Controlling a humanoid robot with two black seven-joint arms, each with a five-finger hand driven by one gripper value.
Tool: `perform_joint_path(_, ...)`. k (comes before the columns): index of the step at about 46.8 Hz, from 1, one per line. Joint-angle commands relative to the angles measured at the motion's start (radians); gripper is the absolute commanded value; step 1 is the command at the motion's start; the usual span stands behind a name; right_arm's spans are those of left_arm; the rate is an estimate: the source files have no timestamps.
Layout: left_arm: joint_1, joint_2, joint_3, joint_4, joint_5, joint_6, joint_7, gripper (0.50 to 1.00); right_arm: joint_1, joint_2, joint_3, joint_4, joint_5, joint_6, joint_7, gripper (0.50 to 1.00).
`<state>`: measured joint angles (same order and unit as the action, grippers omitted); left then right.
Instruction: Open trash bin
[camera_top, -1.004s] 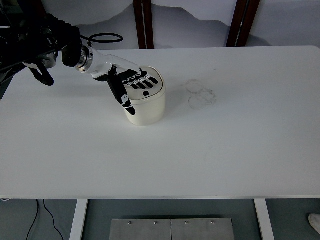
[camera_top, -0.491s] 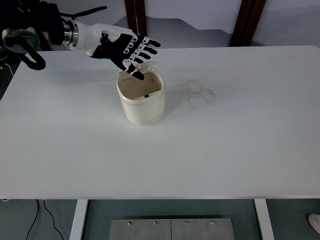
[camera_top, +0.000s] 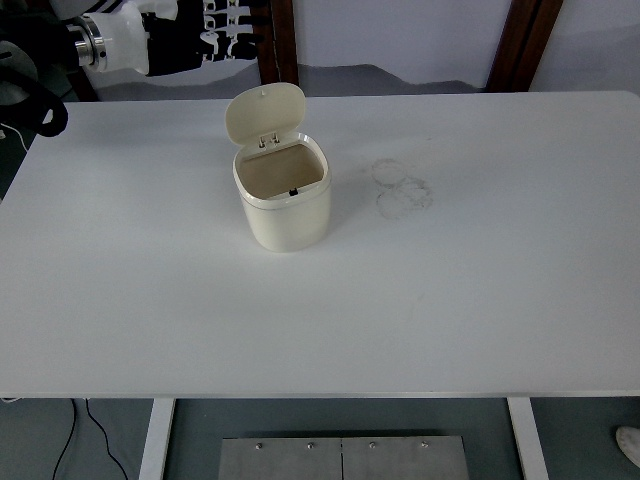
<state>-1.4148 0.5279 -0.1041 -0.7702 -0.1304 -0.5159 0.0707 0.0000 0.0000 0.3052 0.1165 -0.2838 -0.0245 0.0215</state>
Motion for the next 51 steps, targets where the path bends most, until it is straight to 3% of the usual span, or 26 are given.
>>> perform_joint_path(1, 0.034, 0.003, -0.066, 0.011, 0.000, 0.028, -0.050, 1.000, 0.000, 0.000, 0.000, 0.000, 0.000, 0.000, 0.000, 0.991)
perform_joint_path(10, 0.114, 0.000, -0.163, 0.058, 0.000, 0.089, -0.078, 1.000, 0.000, 0.000, 0.000, 0.000, 0.000, 0.000, 0.000, 0.991)
perform_joint_path(11, 0.163, -0.002, -0.202, 0.069, -0.008, 0.114, -0.078, 1.000, 0.000, 0.000, 0.000, 0.000, 0.000, 0.000, 0.000, 0.991)
perform_joint_path(15, 0.215, -0.003, -0.265, 0.080, -0.024, 0.134, -0.080, 1.000, 0.000, 0.000, 0.000, 0.000, 0.000, 0.000, 0.000, 0.991)
perform_joint_path(25, 0.301, -0.009, -0.414, 0.164, -0.049, 0.137, -0.080, 1.000, 0.000, 0.000, 0.000, 0.000, 0.000, 0.000, 0.000, 0.991)
perform_joint_path(38, 0.398, -0.011, -0.522, 0.183, -0.049, 0.135, -0.158, 1.000, 0.000, 0.000, 0.000, 0.000, 0.000, 0.000, 0.000, 0.991)
perform_joint_path(51, 0.514, -0.011, -0.603, 0.218, -0.051, 0.123, -0.278, 1.000, 0.000, 0.000, 0.000, 0.000, 0.000, 0.000, 0.000, 0.991)
